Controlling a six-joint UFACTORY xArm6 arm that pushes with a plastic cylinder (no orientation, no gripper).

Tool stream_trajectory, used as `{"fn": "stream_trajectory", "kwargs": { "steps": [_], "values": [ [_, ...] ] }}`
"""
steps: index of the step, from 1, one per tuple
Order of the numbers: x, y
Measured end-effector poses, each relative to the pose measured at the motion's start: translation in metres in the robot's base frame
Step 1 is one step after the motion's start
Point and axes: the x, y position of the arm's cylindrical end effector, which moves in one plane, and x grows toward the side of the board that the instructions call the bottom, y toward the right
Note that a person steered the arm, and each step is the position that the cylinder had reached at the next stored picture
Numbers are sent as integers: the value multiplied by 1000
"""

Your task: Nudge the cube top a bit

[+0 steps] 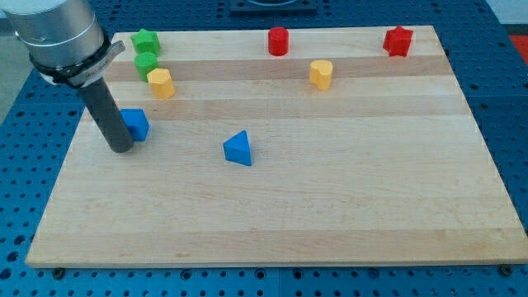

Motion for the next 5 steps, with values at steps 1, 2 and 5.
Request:
{"fn": "stream_trajectory", "kwargs": {
  "steps": [1, 2, 5],
  "values": [
    [0, 5],
    [12, 36],
    [-4, 6]
  ]
}}
